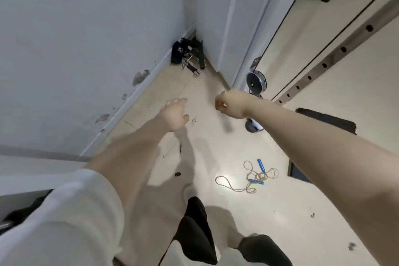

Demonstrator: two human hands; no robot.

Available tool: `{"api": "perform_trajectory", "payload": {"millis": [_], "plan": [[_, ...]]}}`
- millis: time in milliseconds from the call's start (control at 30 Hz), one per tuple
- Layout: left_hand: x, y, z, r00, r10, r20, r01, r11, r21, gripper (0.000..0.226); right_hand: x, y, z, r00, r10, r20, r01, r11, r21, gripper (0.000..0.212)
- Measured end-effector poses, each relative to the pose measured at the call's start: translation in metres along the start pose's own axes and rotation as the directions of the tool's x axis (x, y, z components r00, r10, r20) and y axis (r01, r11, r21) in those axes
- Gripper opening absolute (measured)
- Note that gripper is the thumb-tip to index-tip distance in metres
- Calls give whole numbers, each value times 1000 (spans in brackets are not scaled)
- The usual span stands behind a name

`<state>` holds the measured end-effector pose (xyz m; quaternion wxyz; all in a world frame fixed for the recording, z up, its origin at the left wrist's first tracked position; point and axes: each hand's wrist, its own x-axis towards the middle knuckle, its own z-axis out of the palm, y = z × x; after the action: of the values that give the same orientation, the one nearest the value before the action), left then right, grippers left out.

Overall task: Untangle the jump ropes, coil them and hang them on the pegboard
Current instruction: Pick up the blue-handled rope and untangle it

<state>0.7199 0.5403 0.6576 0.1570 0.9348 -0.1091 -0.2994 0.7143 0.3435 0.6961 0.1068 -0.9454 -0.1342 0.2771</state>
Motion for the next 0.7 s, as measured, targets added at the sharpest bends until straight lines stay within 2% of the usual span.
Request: {"api": "perform_trajectory", "payload": {"millis": [167,367,500,700], "plan": [[3,62,76,984,-43,174,82,972,-222,38,-74,83,65,980,147,134,-152,988,28,28],[-2,152,185,952,-4,305,62,982,-180,36,-166,196,143,917,289,276,-292,956,-31,29],[-5,188,275,963,-40,268,108,964,-242,35,-198,262,203,892,264,367,-253,964,-80,28],[-19,195,391,945,-266,190,326,808,-491,34,-177,297,292,867,187,462,-161,982,-97,30]]}}
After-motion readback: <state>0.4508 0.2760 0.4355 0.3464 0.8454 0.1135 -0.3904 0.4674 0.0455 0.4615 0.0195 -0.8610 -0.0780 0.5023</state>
